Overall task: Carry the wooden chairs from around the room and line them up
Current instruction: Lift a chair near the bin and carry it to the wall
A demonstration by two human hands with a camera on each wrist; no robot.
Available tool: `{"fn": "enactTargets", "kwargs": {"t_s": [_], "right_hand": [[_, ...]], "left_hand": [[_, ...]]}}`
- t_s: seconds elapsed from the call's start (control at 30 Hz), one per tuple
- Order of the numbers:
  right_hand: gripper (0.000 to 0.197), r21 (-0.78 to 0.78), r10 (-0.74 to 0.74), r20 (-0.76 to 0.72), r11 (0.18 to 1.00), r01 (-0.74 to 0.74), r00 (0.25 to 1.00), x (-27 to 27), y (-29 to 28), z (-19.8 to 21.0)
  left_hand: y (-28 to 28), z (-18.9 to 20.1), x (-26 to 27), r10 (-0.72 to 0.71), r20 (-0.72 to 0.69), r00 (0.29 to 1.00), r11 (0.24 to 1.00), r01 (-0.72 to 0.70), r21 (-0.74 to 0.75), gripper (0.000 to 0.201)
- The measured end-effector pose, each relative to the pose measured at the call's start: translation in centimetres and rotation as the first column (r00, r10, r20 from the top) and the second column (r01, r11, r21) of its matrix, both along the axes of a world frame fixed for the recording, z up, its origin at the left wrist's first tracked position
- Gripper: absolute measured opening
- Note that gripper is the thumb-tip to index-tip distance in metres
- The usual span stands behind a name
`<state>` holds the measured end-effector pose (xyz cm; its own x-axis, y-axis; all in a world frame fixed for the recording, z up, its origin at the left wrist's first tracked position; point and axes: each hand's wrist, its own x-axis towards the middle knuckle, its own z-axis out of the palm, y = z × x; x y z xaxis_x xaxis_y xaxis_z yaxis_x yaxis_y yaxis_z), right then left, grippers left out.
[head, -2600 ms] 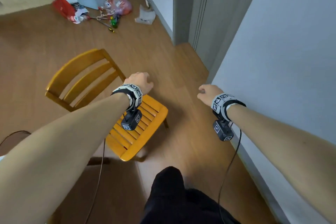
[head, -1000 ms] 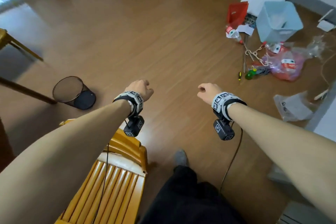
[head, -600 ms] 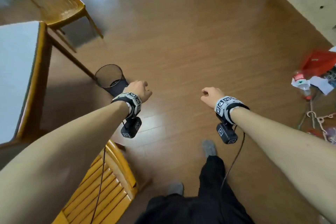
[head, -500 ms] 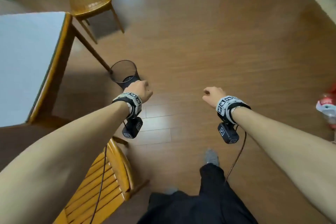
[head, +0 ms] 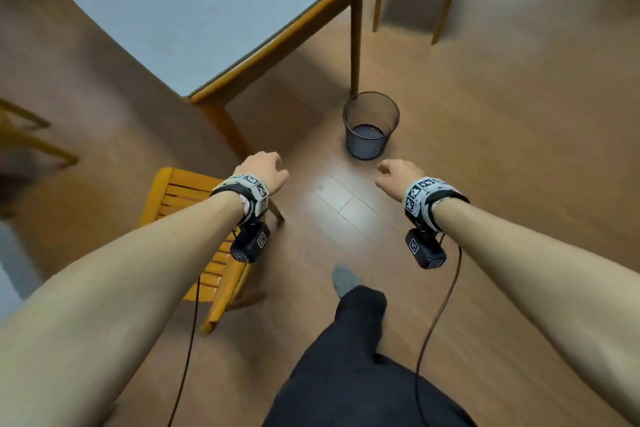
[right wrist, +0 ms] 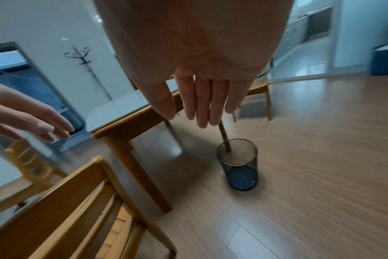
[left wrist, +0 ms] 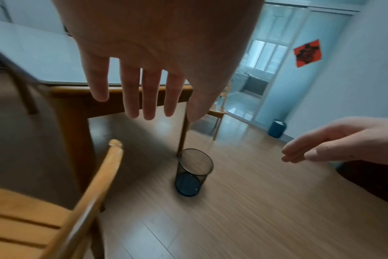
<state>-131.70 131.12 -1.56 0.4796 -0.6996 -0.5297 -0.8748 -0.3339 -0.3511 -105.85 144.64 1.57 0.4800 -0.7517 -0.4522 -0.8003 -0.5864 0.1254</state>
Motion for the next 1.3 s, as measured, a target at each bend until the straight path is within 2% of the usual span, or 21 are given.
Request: {"fn": "enactTargets", "kwargs": {"t_s": [0.2, 0.27, 0.37, 0.47, 0.57, 0.77, 0.83, 0.93, 1.03, 1.17, 1.3], "right_hand": [[0.052, 0.034, 0.275, 0.001, 0.961, -0.275, 0.961, 10.9, -2.8, -0.9], [0.052, 0.044, 0.369, -0.005, 0.929, -0.369, 0.929, 14.1, -3.0, -1.3], [0.052, 0.047, 0.517, -0.012, 0.855, -0.516, 0.856, 18.3, -2.0, -1.9], [0.051, 0.056, 0.648, 0.031, 0.759, -0.649, 0.761, 21.7, -0.1, -2.3], [0.048, 0.053, 0.762, 0.095, 0.639, -0.768, 0.641, 23.9, 1.5, -2.7], [0.055, -0.010, 0.899, 0.118, 0.426, -0.905, 0.422, 25.2, 3.6, -4.2], [0.058, -0.028, 0.935, 0.111, 0.341, -0.940, 0.336, 25.3, 4.2, -5.0], [0.050, -0.095, 0.969, 0.097, 0.236, -0.967, 0.227, 25.8, 5.1, -6.9], [0.036, -0.243, 0.992, 0.027, 0.124, -0.962, 0.121, 26.3, 6.0, -9.0], [0.026, -0.368, 0.991, 0.015, 0.127, -0.921, 0.130, 26.9, 7.0, -10.4], [0.033, -0.324, 0.988, -0.047, 0.127, -0.937, 0.150, 27.9, 7.5, -10.4]], "left_hand": [[2.5, -1.2, 5.0, 0.303, -0.059, 0.951, 0.951, -0.305, -0.045, 0.045], [4.2, -1.6, 5.7, 0.401, -0.061, 0.914, 0.914, -0.404, -0.042, 0.051], [7.7, -2.0, 5.8, 0.528, -0.068, 0.847, 0.847, -0.530, -0.023, 0.049], [11.5, -2.6, 4.8, 0.663, -0.129, 0.738, 0.741, -0.671, -0.027, 0.051], [14.3, -3.5, 2.5, 0.795, -0.151, 0.588, 0.590, -0.807, -0.034, 0.052], [17.2, -6.1, -4.0, 0.913, -0.203, 0.353, 0.362, -0.932, 0.004, 0.053], [18.2, -7.3, -6.1, 0.929, -0.200, 0.310, 0.322, -0.946, 0.029, 0.059], [19.8, -9.3, -8.1, 0.927, -0.117, 0.356, 0.355, -0.935, -0.030, 0.059], [20.6, -11.2, -8.5, 0.920, -0.067, 0.387, 0.376, -0.918, -0.128, 0.051], [21.4, -12.5, -7.3, 0.924, -0.054, 0.378, 0.369, -0.920, -0.132, 0.041], [22.2, -12.3, -5.6, 0.909, -0.074, 0.410, 0.409, -0.912, -0.028, 0.043]]}}
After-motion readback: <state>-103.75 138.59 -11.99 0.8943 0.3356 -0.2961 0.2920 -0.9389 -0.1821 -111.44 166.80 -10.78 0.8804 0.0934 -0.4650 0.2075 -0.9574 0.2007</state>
